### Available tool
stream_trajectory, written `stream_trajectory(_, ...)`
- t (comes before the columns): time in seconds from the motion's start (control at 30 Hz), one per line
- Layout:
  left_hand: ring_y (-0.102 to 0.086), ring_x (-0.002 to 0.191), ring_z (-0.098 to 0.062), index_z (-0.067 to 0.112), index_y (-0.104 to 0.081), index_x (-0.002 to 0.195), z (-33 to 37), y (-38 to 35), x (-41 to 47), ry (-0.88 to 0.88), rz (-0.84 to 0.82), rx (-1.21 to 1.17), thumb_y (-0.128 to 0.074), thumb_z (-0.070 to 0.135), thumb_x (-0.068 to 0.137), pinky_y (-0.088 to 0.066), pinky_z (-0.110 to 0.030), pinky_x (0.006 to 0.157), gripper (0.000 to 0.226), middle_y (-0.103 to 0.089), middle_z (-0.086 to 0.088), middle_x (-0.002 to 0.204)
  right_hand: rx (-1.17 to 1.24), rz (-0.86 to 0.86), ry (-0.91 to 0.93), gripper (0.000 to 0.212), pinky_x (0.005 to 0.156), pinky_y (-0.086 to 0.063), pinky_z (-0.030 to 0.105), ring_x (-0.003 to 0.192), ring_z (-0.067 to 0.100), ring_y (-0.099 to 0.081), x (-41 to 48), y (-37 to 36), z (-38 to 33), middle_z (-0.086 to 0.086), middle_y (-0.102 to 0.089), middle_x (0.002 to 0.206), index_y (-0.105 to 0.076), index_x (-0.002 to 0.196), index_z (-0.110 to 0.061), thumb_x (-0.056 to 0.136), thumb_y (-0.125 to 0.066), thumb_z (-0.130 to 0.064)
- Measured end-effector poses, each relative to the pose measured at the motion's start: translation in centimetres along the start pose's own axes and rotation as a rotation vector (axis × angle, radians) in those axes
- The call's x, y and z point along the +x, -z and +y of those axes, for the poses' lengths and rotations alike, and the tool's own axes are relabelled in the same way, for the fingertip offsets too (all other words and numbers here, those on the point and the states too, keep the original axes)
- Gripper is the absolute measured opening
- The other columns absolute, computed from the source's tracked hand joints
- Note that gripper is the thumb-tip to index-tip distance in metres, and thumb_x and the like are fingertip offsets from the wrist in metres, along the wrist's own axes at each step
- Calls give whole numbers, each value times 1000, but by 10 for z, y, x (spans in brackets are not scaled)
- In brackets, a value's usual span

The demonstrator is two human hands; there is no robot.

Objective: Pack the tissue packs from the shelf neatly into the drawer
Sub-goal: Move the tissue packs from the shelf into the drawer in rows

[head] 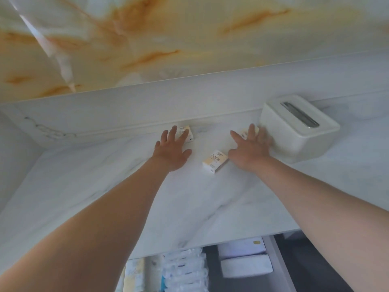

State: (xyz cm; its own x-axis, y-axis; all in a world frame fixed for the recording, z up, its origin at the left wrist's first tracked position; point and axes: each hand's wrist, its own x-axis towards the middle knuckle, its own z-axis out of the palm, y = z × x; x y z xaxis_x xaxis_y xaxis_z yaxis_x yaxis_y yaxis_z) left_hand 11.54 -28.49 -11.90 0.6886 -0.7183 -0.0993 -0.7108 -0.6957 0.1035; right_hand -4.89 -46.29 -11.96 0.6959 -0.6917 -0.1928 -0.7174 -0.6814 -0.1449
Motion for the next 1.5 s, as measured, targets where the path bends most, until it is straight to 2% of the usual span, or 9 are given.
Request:
stream_trajectory(0.1, 9, 151, -23, 37, -1, 155, 4, -3, 6, -2, -101, -15, -32, 53, 100, -11, -50, 121, 65, 12, 6, 164, 7, -81, 48, 63, 118, 0, 57, 149, 35, 16, 6, -4, 15, 2, 17, 165, -17, 151, -49, 91, -36, -45)
stream_trajectory(0.2, 4, 151, -23, 35, -14, 154, 4, -9, -4, -15, -36, -130, -37, 48, 100, -14, -47, 121, 61, -1, 6, 164, 39, -19, 165, 61, 118, -12, 50, 151, 26, 5, -2, -5, 13, -3, 2, 166, -24, 151, -46, 93, -39, -39)
stream_trajectory(0.33, 3, 150, -22, 34, -22, 153, -5, -17, -34, -54, 17, -194, -44, 43, 99, -15, -40, 121, 59, -8, 6, 163, 194, 21, 279, 51, 120, -11, 47, 151, 27, -2, -28, -18, -21, -2, -9, 164, -28, 151, -44, 101, -33, -44)
stream_trajectory(0.47, -5, 150, -18, 38, -28, 149, -24, -18, -74, -62, 49, -198, -49, 41, 97, -24, -40, 118, 57, -16, 9, 161, 149, 9, 385, 72, 121, -4, 51, 150, 33, 7, -61, -39, -56, 3, -2, 164, -13, 156, -38, 93, -38, -66)
stream_trajectory(0.63, -17, 145, -13, 39, -39, 145, -52, -17, -140, -81, 86, -227, -58, 39, 92, -36, -35, 110, 56, -26, 10, 156, 64, 44, 552, 76, 121, -6, 52, 150, 36, 6, -105, -58, -94, 7, -2, 164, -7, 158, -28, 97, -38, -60)
stream_trajectory(0.9, -23, 140, -13, 43, -37, 145, -104, -15, -227, -134, 96, -210, -65, 42, 82, -45, -34, 103, 68, -28, 11, 153, 38, -129, 716, 95, 121, -6, 51, 151, 26, 14, -149, -56, -134, -3, 15, 164, 11, 156, -32, 84, -50, -44)
stream_trajectory(1.1, -29, 136, -14, 39, -25, 149, -123, -12, -251, -40, 3, -354, -69, 29, 83, -40, -28, 104, 80, -24, 7, 152, -5, 53, 739, 74, 101, -37, 36, 124, 27, -38, -159, -49, -123, 5, -35, 137, -31, 144, -22, 75, -58, -32)
stream_trajectory(1.3, -46, 103, -8, 32, -43, 127, -132, -9, -288, -1, 92, -364, -72, 25, 75, -47, -22, 83, 59, -46, 14, 114, 40, -25, 807, 53, 87, -42, 33, 103, 21, -45, -190, -40, -132, -2, -46, 116, -39, 115, -23, 70, -65, -32)
stream_trajectory(1.5, -46, 99, -5, 31, -52, 89, -142, -21, -328, -199, 52, -326, -68, 22, 63, -45, -22, 85, 32, -51, 18, 109, 14, -142, 1020, 39, 70, -46, 32, 85, 15, -48, -253, -66, -158, -9, -44, 101, -46, 96, -27, 68, -68, -42)
